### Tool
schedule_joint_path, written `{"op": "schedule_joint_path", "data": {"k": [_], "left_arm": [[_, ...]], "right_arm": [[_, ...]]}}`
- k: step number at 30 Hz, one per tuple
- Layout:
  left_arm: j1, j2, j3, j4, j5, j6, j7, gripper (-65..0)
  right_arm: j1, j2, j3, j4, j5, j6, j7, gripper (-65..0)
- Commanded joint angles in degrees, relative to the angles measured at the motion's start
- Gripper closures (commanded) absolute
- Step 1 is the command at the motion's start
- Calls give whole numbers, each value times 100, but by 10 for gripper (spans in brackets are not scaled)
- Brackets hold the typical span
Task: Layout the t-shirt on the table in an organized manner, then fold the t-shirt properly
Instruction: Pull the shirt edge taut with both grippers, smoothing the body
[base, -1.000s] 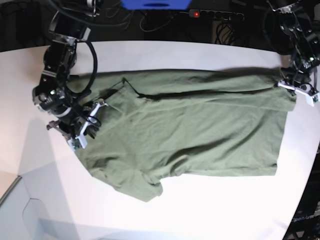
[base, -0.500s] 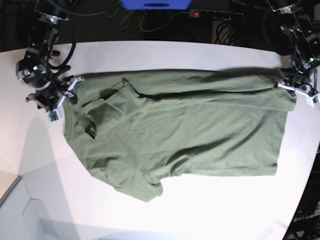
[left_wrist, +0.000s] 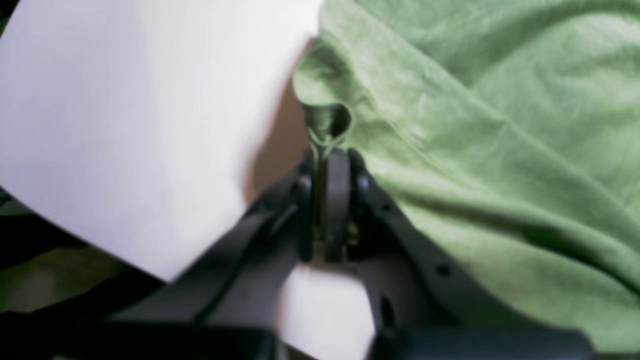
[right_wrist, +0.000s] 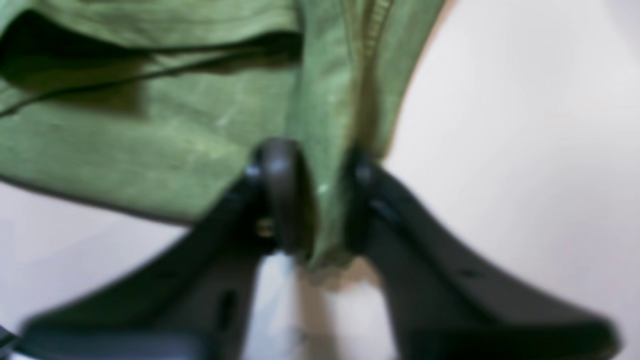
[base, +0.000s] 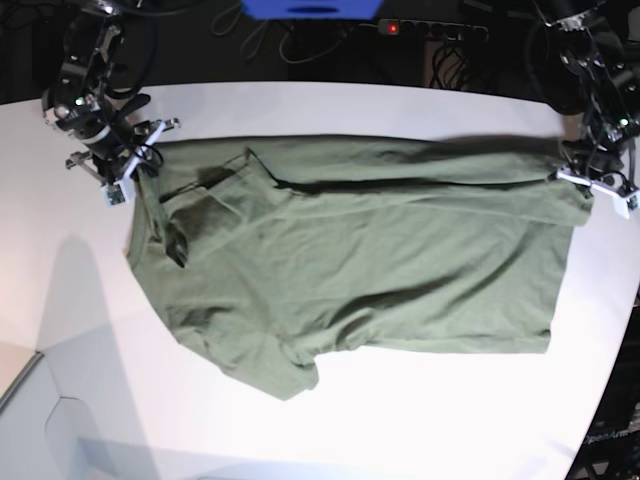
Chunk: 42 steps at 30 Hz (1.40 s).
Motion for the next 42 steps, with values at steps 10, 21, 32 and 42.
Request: {"op": "schedule_joint_path", "data": {"k": [10,21,32,42], "left_arm": [[218,-131,-51,241,-49,15,-59,0],[385,-96,-25,180,-49,15,-50,-1],[561,-96,-7,250,-58,6,100,-211],[702,-70,-51,821,-67,6,100,-279]], "right_arm": [[-399,63,720,75,-140,-5,-188,0],[-646,-43,711,75,-131,-5,-188,-63],[-698,-307,1045,725,-131,-5,-188,-299],[-549,-465,1318,1261,-131,-5,-215,-301]]}}
